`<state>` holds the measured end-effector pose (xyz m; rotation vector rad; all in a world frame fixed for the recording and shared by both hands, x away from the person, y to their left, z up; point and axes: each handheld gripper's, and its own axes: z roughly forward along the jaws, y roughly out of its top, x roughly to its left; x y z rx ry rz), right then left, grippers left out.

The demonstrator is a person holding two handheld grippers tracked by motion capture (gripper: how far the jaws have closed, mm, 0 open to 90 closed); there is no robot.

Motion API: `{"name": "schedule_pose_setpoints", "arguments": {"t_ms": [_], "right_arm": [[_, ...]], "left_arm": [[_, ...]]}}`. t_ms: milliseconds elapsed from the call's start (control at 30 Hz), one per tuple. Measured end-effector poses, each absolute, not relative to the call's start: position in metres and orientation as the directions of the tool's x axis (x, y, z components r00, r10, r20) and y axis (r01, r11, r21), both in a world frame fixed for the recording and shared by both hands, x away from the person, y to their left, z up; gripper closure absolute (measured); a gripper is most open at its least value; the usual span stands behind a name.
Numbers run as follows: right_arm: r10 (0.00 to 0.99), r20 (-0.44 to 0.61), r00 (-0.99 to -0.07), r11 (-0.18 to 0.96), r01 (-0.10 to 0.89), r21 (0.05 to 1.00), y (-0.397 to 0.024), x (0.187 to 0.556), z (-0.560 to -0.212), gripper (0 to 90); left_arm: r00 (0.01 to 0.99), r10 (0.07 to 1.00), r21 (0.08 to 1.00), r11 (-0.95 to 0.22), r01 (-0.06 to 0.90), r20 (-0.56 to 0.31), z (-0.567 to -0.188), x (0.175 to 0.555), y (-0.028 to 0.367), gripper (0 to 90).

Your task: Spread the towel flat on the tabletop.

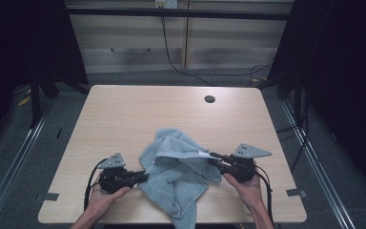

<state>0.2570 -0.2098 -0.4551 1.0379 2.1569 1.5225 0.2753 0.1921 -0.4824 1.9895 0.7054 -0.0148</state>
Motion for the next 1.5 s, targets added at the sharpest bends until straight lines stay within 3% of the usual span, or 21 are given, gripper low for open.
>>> {"name": "schedule_pose_setpoints", "arguments": {"t_ms": [100, 333, 433, 533, 633, 800, 933, 1033, 1200, 1500], "right_arm": [[0.710, 0.177, -0.681, 0.163, 0.403, 0.901, -0.212, 0.257, -0.453, 86.3], [0.770, 0.192, -0.609, 0.121, 0.434, 0.893, -0.228, 0.266, -0.450, 87.0], [0.765, 0.185, -0.618, 0.137, 0.436, 0.890, -0.225, 0.272, -0.450, 87.0], [0.761, 0.190, -0.621, 0.134, 0.436, 0.890, -0.221, 0.277, -0.450, 87.1], [0.763, 0.199, -0.615, 0.130, 0.447, 0.885, -0.220, 0.283, -0.452, 87.0], [0.775, 0.199, -0.600, 0.132, 0.462, 0.877, -0.222, 0.291, -0.453, 87.0], [0.790, 0.191, -0.583, 0.140, 0.474, 0.869, -0.226, 0.297, -0.456, 87.0], [0.800, 0.195, -0.567, 0.141, 0.494, 0.858, -0.229, 0.300, -0.460, 87.0], [0.798, 0.207, -0.566, 0.128, 0.495, 0.859, -0.230, 0.300, -0.463, 87.0], [0.789, 0.216, -0.575, 0.119, 0.488, 0.865, -0.228, 0.298, -0.463, 87.0]], "left_arm": [[0.841, 0.456, 0.805, -0.358, 0.473, -0.292, -0.480, 0.270, 0.192, 83.0], [0.872, 0.397, 0.801, -0.400, 0.445, -0.286, -0.474, 0.251, 0.191, 81.7], [0.862, 0.424, 0.811, -0.378, 0.446, -0.277, -0.472, 0.255, 0.192, 65.2], [0.845, 0.453, 0.828, -0.328, 0.454, -0.284, -0.465, 0.268, 0.201, 59.0], [0.829, 0.479, 0.831, -0.305, 0.464, -0.287, -0.463, 0.283, 0.206, 63.1], [0.838, 0.492, 0.776, -0.424, 0.466, -0.235, -0.487, 0.303, 0.192, 67.6], [0.868, 0.432, 0.781, -0.443, 0.441, -0.246, -0.494, 0.298, 0.183, 58.0], [0.854, 0.442, 0.779, -0.420, 0.467, -0.274, -0.497, 0.301, 0.180, 48.8], [0.848, 0.471, 0.771, -0.437, 0.464, -0.244, -0.503, 0.304, 0.176, 41.0], [0.869, 0.448, 0.777, -0.463, 0.427, -0.210, -0.502, 0.301, 0.167, 45.2]]}}
